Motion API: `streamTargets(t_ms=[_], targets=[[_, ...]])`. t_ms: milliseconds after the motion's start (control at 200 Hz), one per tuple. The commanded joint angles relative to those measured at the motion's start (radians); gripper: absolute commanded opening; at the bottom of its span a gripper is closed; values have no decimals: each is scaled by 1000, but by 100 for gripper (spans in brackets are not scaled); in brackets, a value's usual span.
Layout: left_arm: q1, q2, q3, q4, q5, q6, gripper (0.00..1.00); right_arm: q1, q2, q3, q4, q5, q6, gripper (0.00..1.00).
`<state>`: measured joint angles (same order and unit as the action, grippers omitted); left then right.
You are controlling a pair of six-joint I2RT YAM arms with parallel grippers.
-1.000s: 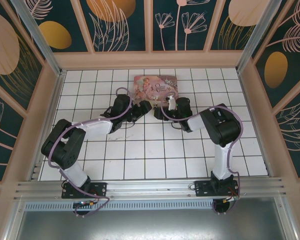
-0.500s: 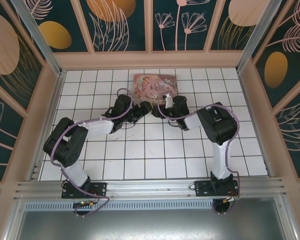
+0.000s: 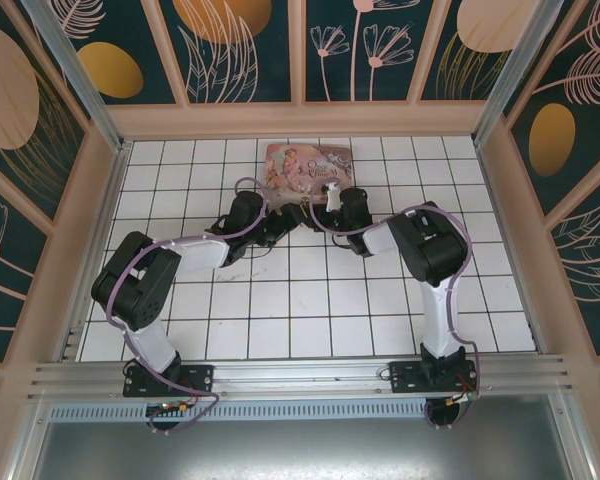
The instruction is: Unlock the padlock with the key
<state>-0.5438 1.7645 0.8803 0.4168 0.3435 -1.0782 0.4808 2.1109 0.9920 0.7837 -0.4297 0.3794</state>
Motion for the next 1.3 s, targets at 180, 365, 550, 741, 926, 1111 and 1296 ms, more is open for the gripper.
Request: streamTargets(t_ms=[180, 365, 550, 741, 926, 1111, 1296], targets=[[16, -17, -39, 27, 1, -6, 82, 7, 27, 8, 22, 22, 59, 0], [22, -32, -28, -26, -27, 52, 83, 5, -31, -74, 72, 13, 82, 0], [23, -25, 38, -112, -50, 218, 91, -4, -129, -174, 72, 13, 94, 15], [23, 28, 143, -211, -106, 420, 92, -24, -238, -187, -12, 0, 104, 34], [23, 51, 148, -210, -195, 579, 87, -55, -311, -69, -220, 22, 77, 45], [23, 104, 143, -126, -185, 686, 78, -87, -193, 263, -520, 72, 11, 55], [22, 169, 189, -64, -162, 727, 75, -114, 13, 572, -667, 121, -3, 55]])
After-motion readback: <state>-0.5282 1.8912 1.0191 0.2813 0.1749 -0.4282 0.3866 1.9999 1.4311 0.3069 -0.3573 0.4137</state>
